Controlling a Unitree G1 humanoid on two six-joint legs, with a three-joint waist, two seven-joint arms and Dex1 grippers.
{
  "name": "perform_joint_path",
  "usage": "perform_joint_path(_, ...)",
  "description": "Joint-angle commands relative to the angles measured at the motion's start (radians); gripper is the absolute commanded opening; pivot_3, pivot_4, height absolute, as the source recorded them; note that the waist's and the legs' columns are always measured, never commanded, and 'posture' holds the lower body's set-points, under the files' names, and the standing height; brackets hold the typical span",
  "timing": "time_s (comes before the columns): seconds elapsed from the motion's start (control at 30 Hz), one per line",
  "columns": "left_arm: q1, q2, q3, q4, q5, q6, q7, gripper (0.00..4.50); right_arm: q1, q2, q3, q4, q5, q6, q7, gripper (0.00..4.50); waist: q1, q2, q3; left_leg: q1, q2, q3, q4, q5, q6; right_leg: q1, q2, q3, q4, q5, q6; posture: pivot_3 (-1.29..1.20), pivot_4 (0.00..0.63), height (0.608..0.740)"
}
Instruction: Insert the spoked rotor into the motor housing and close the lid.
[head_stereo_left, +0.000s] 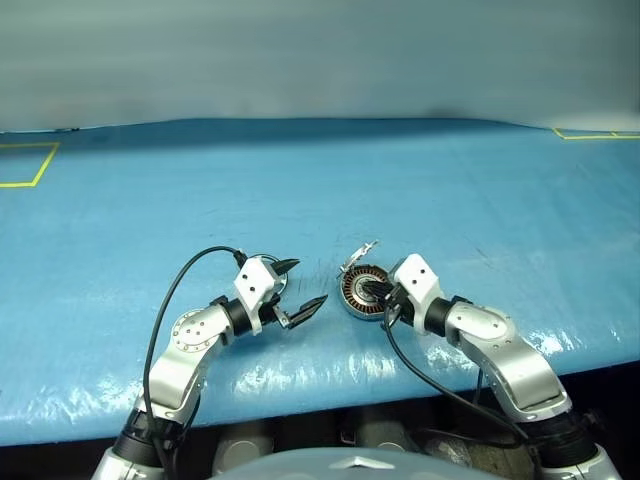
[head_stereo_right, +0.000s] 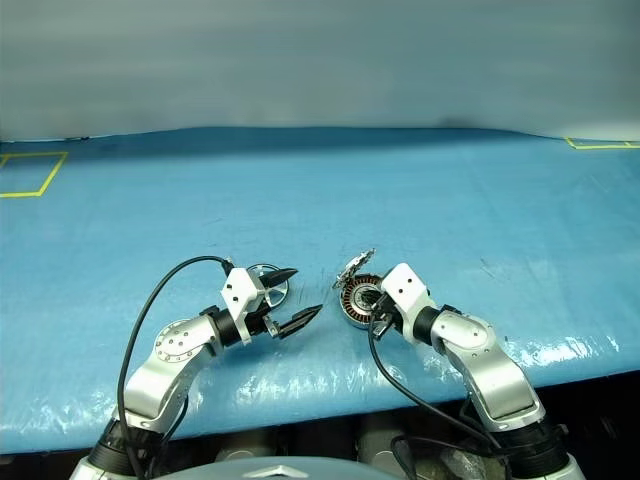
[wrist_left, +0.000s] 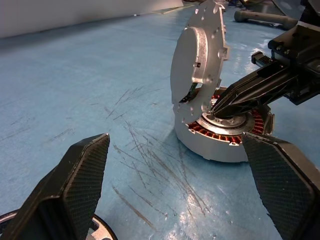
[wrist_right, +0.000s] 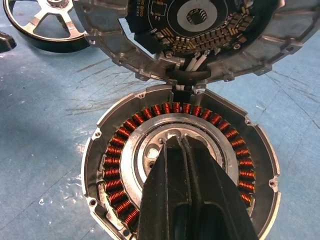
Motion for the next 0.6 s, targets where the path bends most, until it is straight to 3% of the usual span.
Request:
perform_joint_path(0.03, 0.008, -0.002, -0.003, -0.052, -0.003, -0.018, 0.002, 4.50, -0.008, -0.014, 0.001, 0.031, -0.046, -0.012, -0.020, 0.05, -0.002, 0.000, 0.000, 0.000, 0.000, 0.000, 0.000, 0.000, 0.000, 0.000, 0.000, 0.000, 0.000, 0.000, 0.000, 0.00, 0.150, 0.740)
perform_joint_path(0.17, 0.012, -0.005, -0.005, -0.053, -0.003, -0.019, 0.005, 4.50, -0.030, -0.016, 0.005, 0.041, -0.055, -0.017, -0.014, 0.05, -0.002, 0.000, 0.000, 0.000, 0.000, 0.000, 0.000, 0.000, 0.000, 0.000, -0.001, 0.001, 0.000, 0.000, 0.000, 0.00, 0.150, 0.740)
perform_joint_path(0.6, -0.006, -0.010, -0.005, -0.046, 0.001, -0.021, 0.008, 4.50, -0.131, 0.149, 0.025, 0.083, -0.035, 0.043, -0.060, 0.05, -0.010, 0.000, 0.000, -0.001, 0.000, 0.000, -0.002, 0.000, 0.000, -0.001, 0.000, 0.001, -0.001, 0.000, 0.000, 0.00, 0.150, 0.740)
